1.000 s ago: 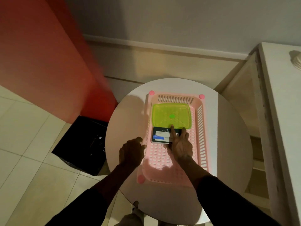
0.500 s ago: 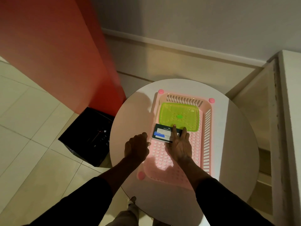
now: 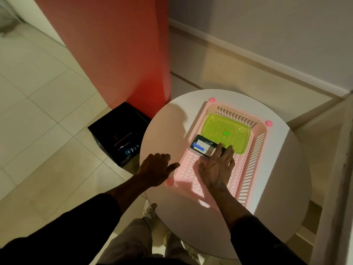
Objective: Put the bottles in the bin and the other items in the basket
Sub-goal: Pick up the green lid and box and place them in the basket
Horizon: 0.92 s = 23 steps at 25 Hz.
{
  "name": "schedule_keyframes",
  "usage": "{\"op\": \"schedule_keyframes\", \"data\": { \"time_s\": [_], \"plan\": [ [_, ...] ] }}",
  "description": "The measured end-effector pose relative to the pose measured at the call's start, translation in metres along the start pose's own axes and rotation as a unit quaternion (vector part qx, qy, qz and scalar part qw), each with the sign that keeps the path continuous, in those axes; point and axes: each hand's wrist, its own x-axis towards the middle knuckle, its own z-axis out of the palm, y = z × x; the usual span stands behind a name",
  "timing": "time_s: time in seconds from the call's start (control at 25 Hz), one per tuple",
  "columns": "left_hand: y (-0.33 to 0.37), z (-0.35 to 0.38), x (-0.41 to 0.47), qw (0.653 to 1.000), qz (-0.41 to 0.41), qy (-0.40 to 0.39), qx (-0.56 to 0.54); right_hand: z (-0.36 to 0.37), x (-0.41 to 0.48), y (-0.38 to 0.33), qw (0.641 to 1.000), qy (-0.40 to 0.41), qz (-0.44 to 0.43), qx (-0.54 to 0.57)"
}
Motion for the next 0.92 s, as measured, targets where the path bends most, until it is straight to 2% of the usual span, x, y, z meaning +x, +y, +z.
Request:
{"op": "schedule_keyframes", "data": {
  "time_s": [0.08, 0.16, 0.28, 0.52, 0.68, 0.92],
  "plan": [
    [-0.012, 0.010, -0.030, 1.000, -0.013, 0.005, -0.010, -0.001, -0.017, -0.010, 0.997, 0.040, -0.068, 0.016],
    [-0.019, 0.015, -0.048, 0.999, -0.030, 0.016, -0.023, -0.005, -0.025, -0.015, 0.993, 0.065, -0.091, 0.048],
    [-0.046, 0.023, -0.095, 0.997, -0.074, 0.017, -0.026, -0.007, -0.054, -0.043, 0.980, 0.078, -0.171, 0.064],
    [-0.095, 0.049, -0.183, 0.992, -0.123, -0.019, -0.031, 0.003, -0.134, -0.103, 0.956, 0.084, -0.273, 0.073],
    [-0.135, 0.077, -0.254, 0.987, -0.141, -0.062, -0.038, 0.033, -0.203, -0.142, 0.944, 0.031, -0.328, 0.002],
    [-0.204, 0.107, -0.365, 0.981, -0.174, -0.067, -0.057, 0.086, -0.307, -0.191, 0.930, -0.084, -0.352, -0.064]
  ]
}}
